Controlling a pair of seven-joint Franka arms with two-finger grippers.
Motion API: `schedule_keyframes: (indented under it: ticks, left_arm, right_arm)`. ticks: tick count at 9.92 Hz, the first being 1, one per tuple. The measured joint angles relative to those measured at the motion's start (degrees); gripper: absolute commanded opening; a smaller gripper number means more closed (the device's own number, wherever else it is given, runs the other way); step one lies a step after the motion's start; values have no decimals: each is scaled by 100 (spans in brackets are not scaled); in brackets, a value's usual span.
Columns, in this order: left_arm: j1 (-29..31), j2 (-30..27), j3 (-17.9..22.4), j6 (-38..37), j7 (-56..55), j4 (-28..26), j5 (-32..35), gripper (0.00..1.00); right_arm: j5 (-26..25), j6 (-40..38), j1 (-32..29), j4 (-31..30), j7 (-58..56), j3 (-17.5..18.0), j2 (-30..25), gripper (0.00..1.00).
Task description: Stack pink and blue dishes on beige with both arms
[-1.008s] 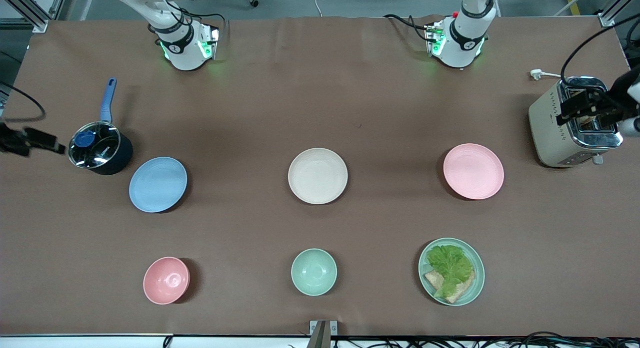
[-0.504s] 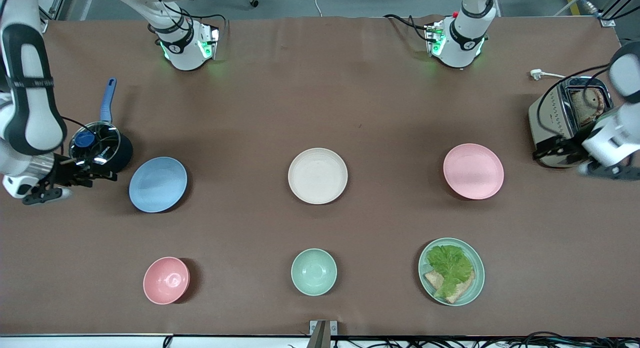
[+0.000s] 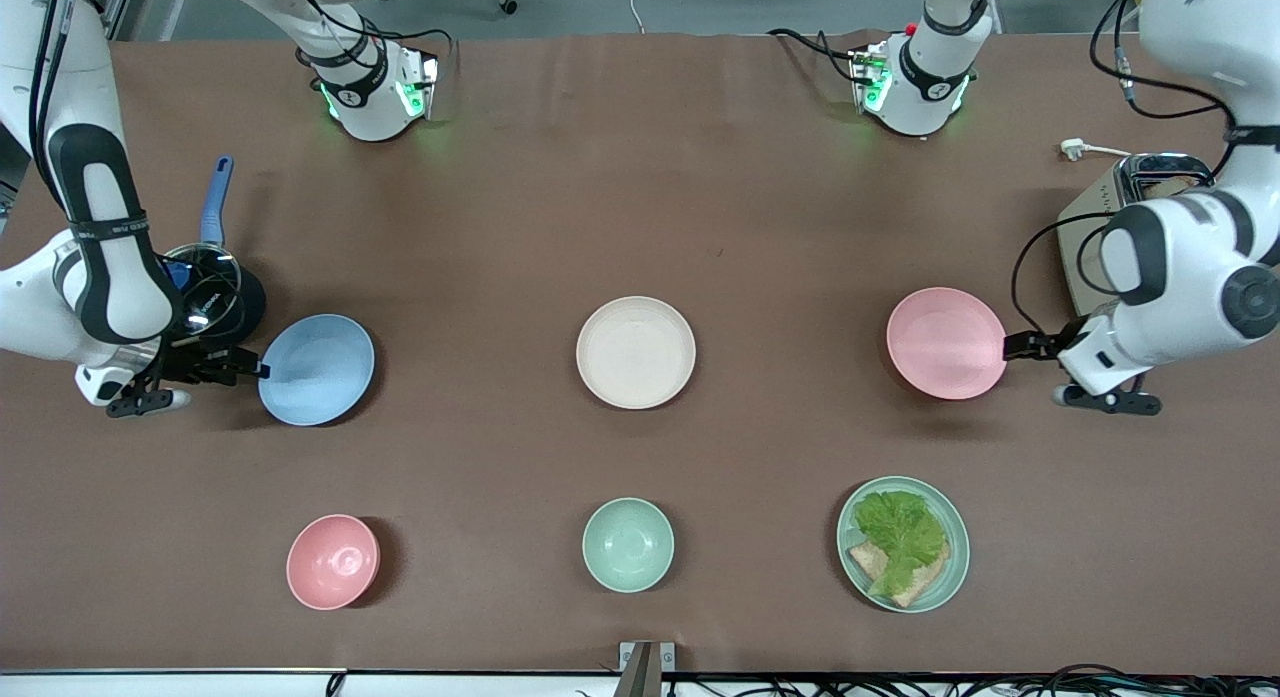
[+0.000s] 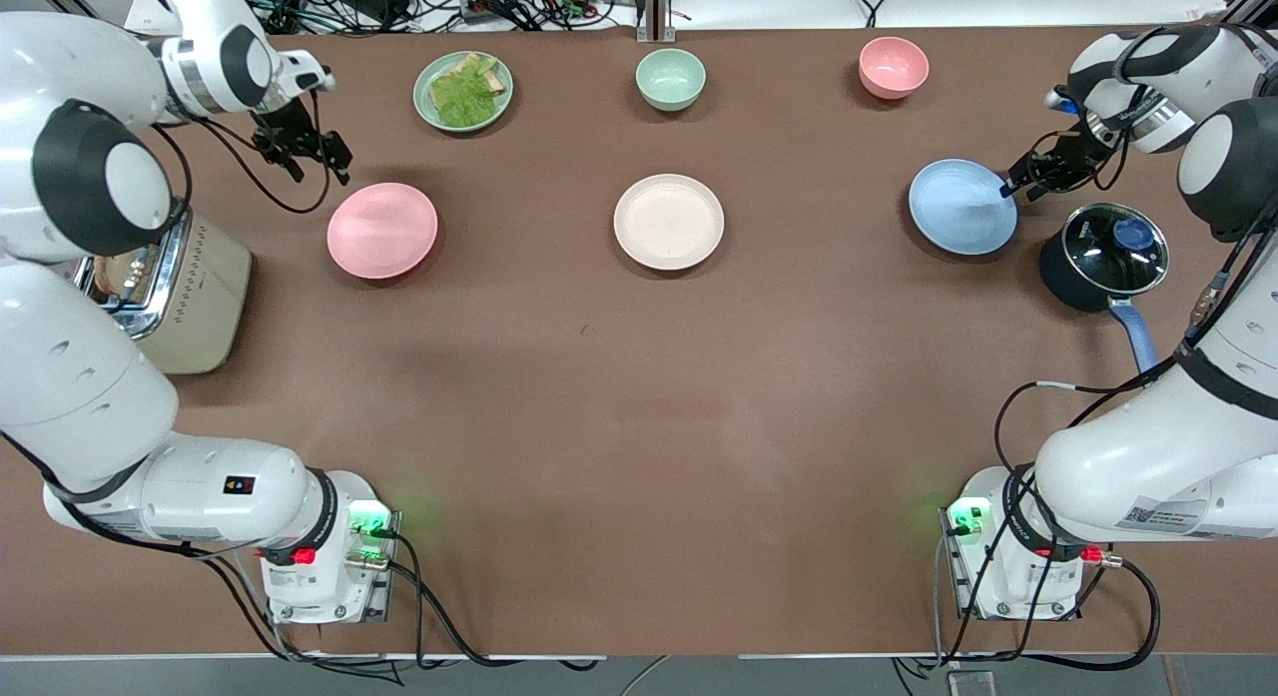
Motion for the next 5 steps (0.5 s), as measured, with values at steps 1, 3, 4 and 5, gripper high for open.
schedule_keyframes:
  ticks: [1, 3, 4, 5]
  left_arm:
    - [-14, 225, -43, 159, 3, 1, 0, 85]
    - [-4, 498, -61, 249, 4, -1, 0, 72]
    - [-5, 543, -61, 249, 6, -8, 0, 66]
    - [-2, 552, -61, 249, 6, -22, 0, 45]
  right_arm:
    - [68, -1, -1, -17, -1, -1, 29, 54]
    - [211, -1, -1, -36, -7, -1, 109, 47]
    - [249, -1, -1, -43, -7, -1, 150, 36]
    - [315, -1, -1, -44, -16, -1, 199, 13]
